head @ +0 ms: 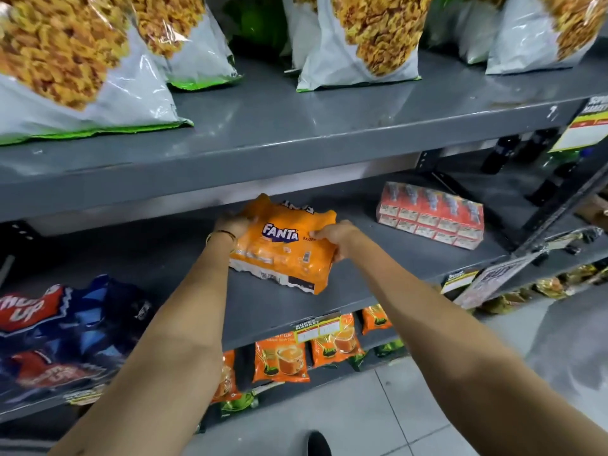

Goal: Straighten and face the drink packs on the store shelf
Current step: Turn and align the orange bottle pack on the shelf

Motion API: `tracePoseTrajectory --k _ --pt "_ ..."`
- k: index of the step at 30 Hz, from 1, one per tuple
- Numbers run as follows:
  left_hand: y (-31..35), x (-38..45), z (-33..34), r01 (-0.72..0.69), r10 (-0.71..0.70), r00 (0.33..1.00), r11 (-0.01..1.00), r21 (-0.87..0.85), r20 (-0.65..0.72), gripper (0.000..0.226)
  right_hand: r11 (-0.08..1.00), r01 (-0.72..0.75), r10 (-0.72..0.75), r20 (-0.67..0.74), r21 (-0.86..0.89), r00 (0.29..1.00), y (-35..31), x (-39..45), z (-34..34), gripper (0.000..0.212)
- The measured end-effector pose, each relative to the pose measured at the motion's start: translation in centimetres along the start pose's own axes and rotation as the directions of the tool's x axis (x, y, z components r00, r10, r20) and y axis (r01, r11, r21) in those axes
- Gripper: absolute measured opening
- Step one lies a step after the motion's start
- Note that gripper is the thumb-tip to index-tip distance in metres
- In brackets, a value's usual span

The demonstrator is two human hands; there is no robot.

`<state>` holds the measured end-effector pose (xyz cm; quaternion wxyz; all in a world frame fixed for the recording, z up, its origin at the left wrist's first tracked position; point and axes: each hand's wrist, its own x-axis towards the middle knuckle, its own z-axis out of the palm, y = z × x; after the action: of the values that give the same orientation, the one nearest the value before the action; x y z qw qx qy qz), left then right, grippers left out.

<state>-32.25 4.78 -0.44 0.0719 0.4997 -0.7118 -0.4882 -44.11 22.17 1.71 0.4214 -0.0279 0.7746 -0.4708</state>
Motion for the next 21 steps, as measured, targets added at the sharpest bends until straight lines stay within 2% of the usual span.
tracePoseTrajectory --k 3,6,9,11,14,15,17,19,20,21 --pt "-1.2 -1.2 -0.4 -0.065 0.052 0.992 0.992 -0.109 -0.113 0.068 0.986 0.153 -0.158 -0.075 -0.071 0.985 0.7 0.2 0.0 0.075" --pt "-2.3 -4.0 -0.8 -0.171 0.141 0.977 0.966 -0.196 -0.158 0.070 0.930 0.333 -0.352 -0.110 -0.159 0.930 1.6 -1.0 -0.6 0.081" --pt "-4.6 -6.2 0.1 -0.232 0.212 0.965 0.964 -0.131 -0.154 0.072 0.834 0.454 -0.498 -0.073 -0.314 0.864 3.9 -1.9 -1.3 0.093" --pt "-6.3 -7.7 1.3 -0.224 0.208 0.969 0.968 -0.112 -0.136 0.072 0.780 0.493 -0.550 -0.046 -0.384 0.834 5.5 -2.2 -1.3 0.096" --pt "-6.9 -8.0 0.8 -0.189 0.182 0.982 0.966 -0.177 -0.053 0.069 0.730 0.469 -0.556 -0.033 -0.498 0.831 5.8 -2.2 -1.6 0.097" --pt "-6.8 -7.7 0.0 -0.171 0.167 0.985 0.965 -0.197 -0.040 0.066 0.751 0.428 -0.524 -0.060 -0.503 0.849 5.7 -2.3 -1.8 0.096" --pt "-5.9 -6.9 -1.8 -0.163 0.143 0.984 0.962 -0.218 -0.105 0.055 0.866 0.340 -0.430 -0.198 -0.367 0.881 5.1 -3.4 -1.3 0.086" --pt "-4.2 -6.9 -2.6 -0.133 0.076 0.980 0.935 -0.327 -0.181 0.035 0.933 0.294 -0.352 -0.360 -0.205 0.864 4.8 -5.2 0.3 0.072" --pt "-3.2 -7.2 -2.4 -0.093 0.029 0.986 0.912 -0.399 -0.163 0.025 0.944 0.287 -0.328 -0.393 -0.160 0.859 4.8 -6.1 1.5 0.071" --pt "-2.3 -7.2 -2.0 -0.055 0.001 0.993 0.881 -0.470 -0.116 0.027 0.953 0.283 -0.303 -0.383 -0.110 0.873 4.8 -6.7 2.8 0.075"
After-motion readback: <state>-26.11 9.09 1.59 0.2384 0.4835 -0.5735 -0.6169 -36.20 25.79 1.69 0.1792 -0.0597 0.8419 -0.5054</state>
